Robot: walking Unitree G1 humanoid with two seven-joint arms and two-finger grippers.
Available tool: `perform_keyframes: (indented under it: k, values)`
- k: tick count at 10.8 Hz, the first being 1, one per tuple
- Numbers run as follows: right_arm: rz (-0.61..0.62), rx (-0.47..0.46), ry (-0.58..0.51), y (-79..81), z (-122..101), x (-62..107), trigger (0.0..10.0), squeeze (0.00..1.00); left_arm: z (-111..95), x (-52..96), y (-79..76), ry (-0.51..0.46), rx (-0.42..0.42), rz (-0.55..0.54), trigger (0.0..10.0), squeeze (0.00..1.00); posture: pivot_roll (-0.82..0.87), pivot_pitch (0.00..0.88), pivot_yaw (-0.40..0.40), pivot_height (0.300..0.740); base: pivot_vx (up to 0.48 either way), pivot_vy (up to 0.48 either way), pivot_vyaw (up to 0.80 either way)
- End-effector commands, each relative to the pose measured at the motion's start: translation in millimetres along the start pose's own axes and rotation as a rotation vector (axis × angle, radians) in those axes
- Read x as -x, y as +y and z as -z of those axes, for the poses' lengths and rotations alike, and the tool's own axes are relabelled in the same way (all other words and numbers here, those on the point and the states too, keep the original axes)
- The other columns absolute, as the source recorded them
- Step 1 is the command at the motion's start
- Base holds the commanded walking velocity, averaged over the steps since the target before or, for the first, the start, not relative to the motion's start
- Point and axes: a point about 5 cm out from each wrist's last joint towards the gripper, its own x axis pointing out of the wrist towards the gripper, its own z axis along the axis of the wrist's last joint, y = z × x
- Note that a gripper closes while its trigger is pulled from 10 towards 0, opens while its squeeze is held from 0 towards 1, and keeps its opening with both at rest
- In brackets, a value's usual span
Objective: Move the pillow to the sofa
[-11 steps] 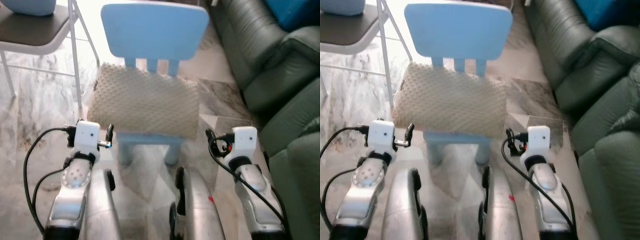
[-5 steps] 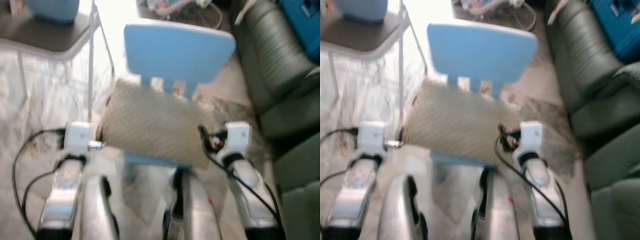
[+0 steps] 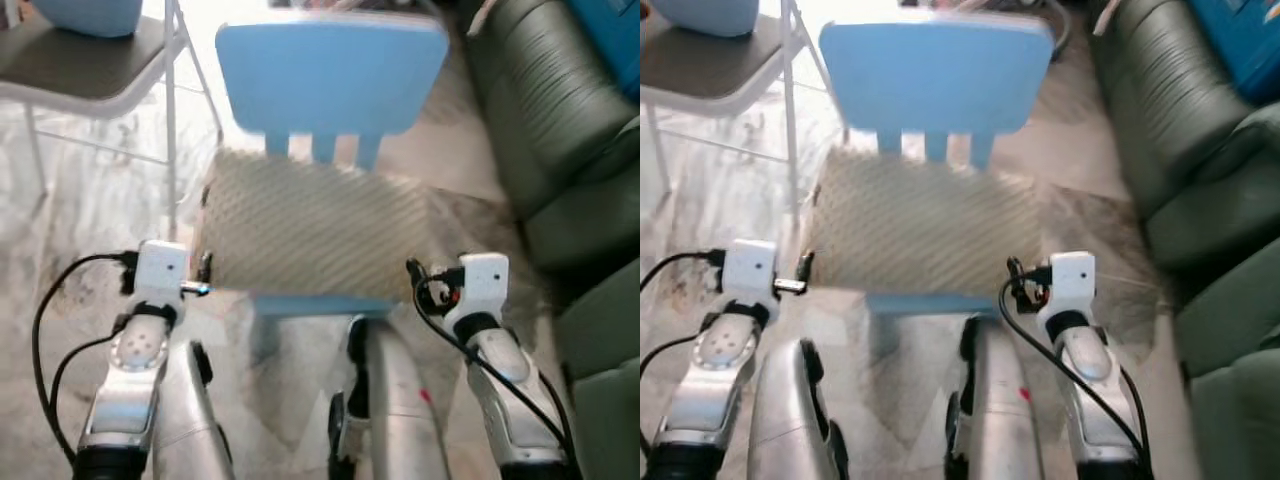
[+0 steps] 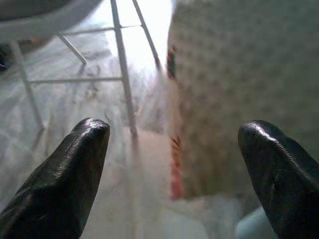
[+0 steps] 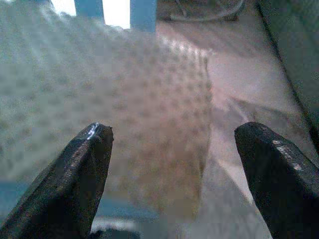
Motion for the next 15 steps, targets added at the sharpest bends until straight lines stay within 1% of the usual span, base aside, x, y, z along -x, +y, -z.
perform_keyframes:
  k: [1,4,5,7,8,9,10,11,12,14,15]
  values:
    - [-0.006,-0.012,0.019,-1.3,0.3,1.3,10.0,0.00,4.0,-1.1,-0.6,0.031,-0.009,0.013,10.0,0.00,0.00,0.241,-0.086,0.476,0.000,0.000,0.00]
    - [0.016,0.011,0.027,-10.1,-7.1,-8.5,10.0,0.00,3.7,-7.1,9.4,0.046,0.000,0.019,10.0,0.00,-0.02,0.314,-0.081,0.476,0.000,0.000,0.00]
    - [0.028,0.017,0.043,-16.7,-6.2,-12.9,10.0,0.00,4.3,-11.7,13.1,0.054,0.000,0.008,10.0,0.00,-0.02,0.329,-0.085,0.476,0.000,0.000,0.00]
    - [0.005,0.025,0.089,-18.1,-4.4,-24.4,10.0,0.00,2.6,-21.5,17.1,0.057,0.006,-0.003,10.0,0.00,-0.04,0.355,-0.092,0.476,0.000,0.000,0.00]
    - [-0.023,0.035,0.089,-16.1,-9.2,-34.8,10.0,0.00,-1.9,-27.7,21.8,0.044,0.010,-0.011,10.0,0.00,-0.05,0.380,-0.097,0.476,0.000,0.000,0.00]
    - [-0.034,0.043,0.055,-16.7,-18.7,-44.1,10.0,1.00,-9.6,-34.1,24.1,0.005,0.053,-0.019,10.0,0.27,-0.05,0.397,-0.098,0.476,0.000,0.000,0.00]
    - [-0.057,0.038,0.010,-16.7,-33.7,-56.7,10.0,1.00,-23.9,-43.8,30.8,-0.030,0.068,-0.083,10.0,1.00,-0.05,0.416,-0.106,0.476,0.000,0.000,0.00]
    - [-0.064,0.047,-0.039,-17.2,-51.3,-65.7,10.0,1.00,-44.2,-48.2,35.0,-0.096,0.072,-0.128,10.0,1.00,-0.05,0.420,-0.108,0.476,0.000,0.000,0.00]
    - [-0.086,0.053,-0.070,-16.5,-60.4,-68.8,10.0,1.00,-53.1,-47.8,37.2,-0.118,0.073,-0.155,10.0,1.00,-0.04,0.422,-0.109,0.476,0.000,0.000,0.00]
    - [-0.083,0.099,-0.151,-19.1,-75.5,-68.1,10.0,1.00,-68.8,-40.1,42.0,-0.190,0.082,-0.206,10.0,1.00,-0.03,0.423,-0.106,0.476,0.000,0.000,0.00]
    - [-0.080,0.102,-0.165,-19.3,-77.3,-67.0,10.0,1.00,-72.6,-38.5,42.1,-0.212,0.081,-0.211,10.0,1.00,-0.03,0.419,-0.106,0.476,0.000,0.000,0.00]
